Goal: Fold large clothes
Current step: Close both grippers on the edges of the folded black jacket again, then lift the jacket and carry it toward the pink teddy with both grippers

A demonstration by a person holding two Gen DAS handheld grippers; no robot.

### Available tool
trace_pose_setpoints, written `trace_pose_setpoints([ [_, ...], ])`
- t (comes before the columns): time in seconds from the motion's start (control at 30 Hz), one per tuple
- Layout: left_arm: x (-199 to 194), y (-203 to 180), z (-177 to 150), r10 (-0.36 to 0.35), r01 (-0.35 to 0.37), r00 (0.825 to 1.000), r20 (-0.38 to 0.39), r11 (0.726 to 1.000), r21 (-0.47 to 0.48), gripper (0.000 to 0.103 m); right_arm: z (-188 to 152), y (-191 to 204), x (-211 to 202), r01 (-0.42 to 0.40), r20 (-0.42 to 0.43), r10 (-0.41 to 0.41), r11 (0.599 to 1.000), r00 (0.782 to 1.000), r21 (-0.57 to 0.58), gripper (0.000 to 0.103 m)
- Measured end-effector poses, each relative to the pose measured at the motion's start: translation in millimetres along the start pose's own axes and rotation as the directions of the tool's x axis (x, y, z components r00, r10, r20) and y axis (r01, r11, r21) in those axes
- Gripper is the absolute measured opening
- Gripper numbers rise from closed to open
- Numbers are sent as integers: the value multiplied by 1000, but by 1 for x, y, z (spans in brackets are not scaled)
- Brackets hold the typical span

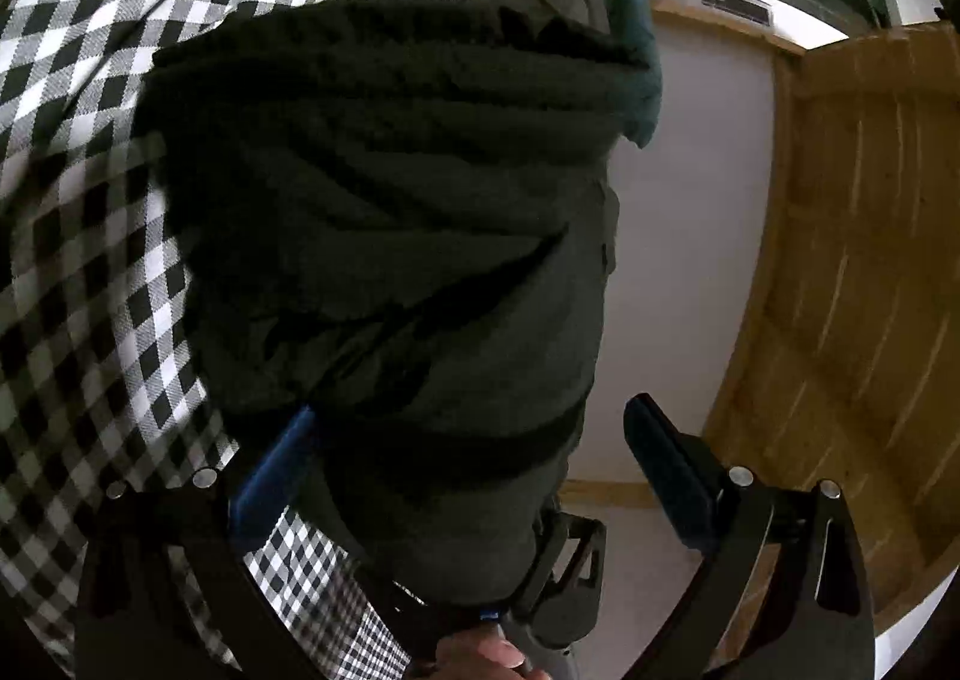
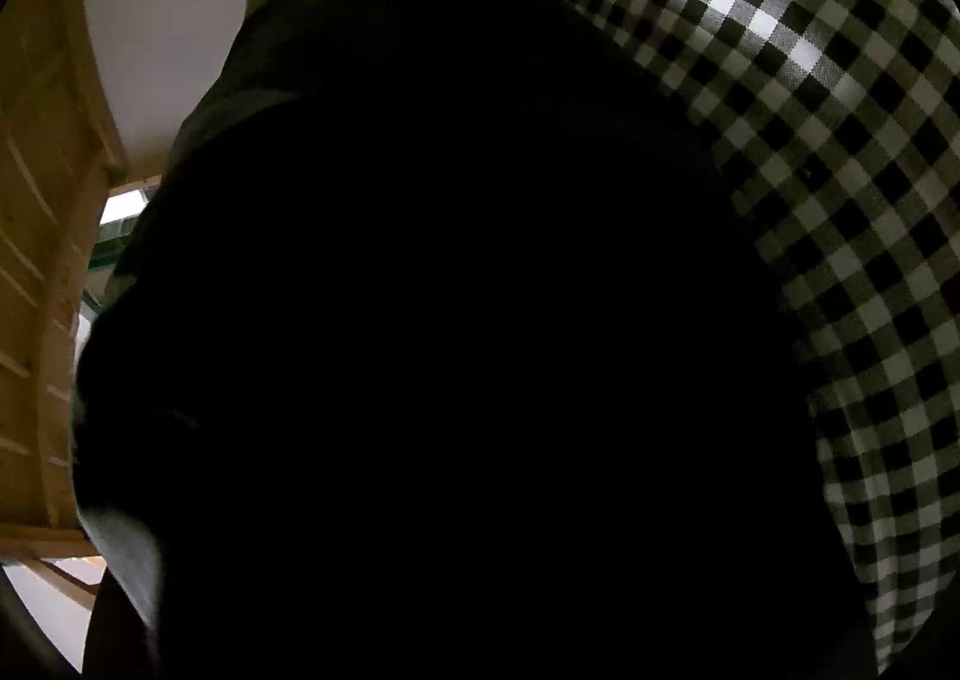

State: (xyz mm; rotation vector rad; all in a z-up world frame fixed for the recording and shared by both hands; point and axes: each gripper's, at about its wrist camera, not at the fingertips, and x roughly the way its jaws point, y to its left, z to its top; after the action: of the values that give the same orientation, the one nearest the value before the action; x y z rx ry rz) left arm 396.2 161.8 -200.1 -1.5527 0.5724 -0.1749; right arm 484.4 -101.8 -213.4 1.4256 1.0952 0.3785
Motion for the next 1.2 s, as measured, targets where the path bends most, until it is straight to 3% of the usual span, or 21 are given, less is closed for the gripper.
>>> trace_pose_setpoints([
  [0.03,0,0,-2,5,-5,1000,-4,1000,9,98,1,-2,0,-6,5,6,1000,1000,8,90],
  [0.1,-5,3,-9,24,-24,999,-27,1000,5,98,1,-5,2,-22,23,22,1000,1000,19,90],
  [0.13,-11,12,-14,64,-65,997,-43,997,-42,98,2,-3,2,-31,23,31,999,999,24,88],
  [0.17,-17,20,-18,57,-61,997,-52,994,-92,97,2,-1,3,-37,18,36,999,999,30,85],
  [0.23,-26,29,-25,-13,6,999,-51,991,-133,97,1,3,0,-59,7,58,997,998,49,71],
  [0.3,-26,28,-26,-108,103,994,-28,985,-138,97,-2,11,-4,-97,-5,97,993,995,66,65],
  [0.4,-16,23,-26,-197,192,980,-8,961,-200,97,-4,19,-6,-108,-6,109,991,994,80,63],
  [0.53,-5,13,-22,-154,153,988,5,977,-150,97,1,25,-3,-103,-13,104,991,994,83,63],
  [0.67,14,11,-17,-66,62,997,-30,991,-115,98,2,17,-3,-81,-21,83,993,996,80,67],
  [0.77,25,9,-11,37,-49,994,-106,992,-115,98,-2,1,0,-44,-27,48,991,998,128,100],
  [0.8,26,9,-12,59,-71,992,-110,991,-113,96,-4,-3,2,-43,-28,47,988,999,148,100],
  [0.83,26,8,-14,74,-85,991,-111,991,-101,93,-7,-3,3,-51,-26,55,989,998,140,100],
  [0.9,21,8,-16,87,-96,989,-117,993,-73,75,-11,3,3,-36,-26,38,996,999,78,100],
  [0.97,16,10,-17,75,-83,989,-129,995,-61,64,-14,8,4,-46,-28,47,998,998,52,100],
  [1.07,9,5,-23,66,-66,986,-151,998,2,50,0,11,5,-64,18,63,998,998,29,77],
  [1.13,6,-5,-24,67,-63,985,-156,998,28,46,3,15,4,-94,16,94,995,995,20,57],
  [1.2,-2,-21,-30,52,-45,986,-159,998,49,45,-4,28,-6,-110,18,111,993,994,-46,50],
])
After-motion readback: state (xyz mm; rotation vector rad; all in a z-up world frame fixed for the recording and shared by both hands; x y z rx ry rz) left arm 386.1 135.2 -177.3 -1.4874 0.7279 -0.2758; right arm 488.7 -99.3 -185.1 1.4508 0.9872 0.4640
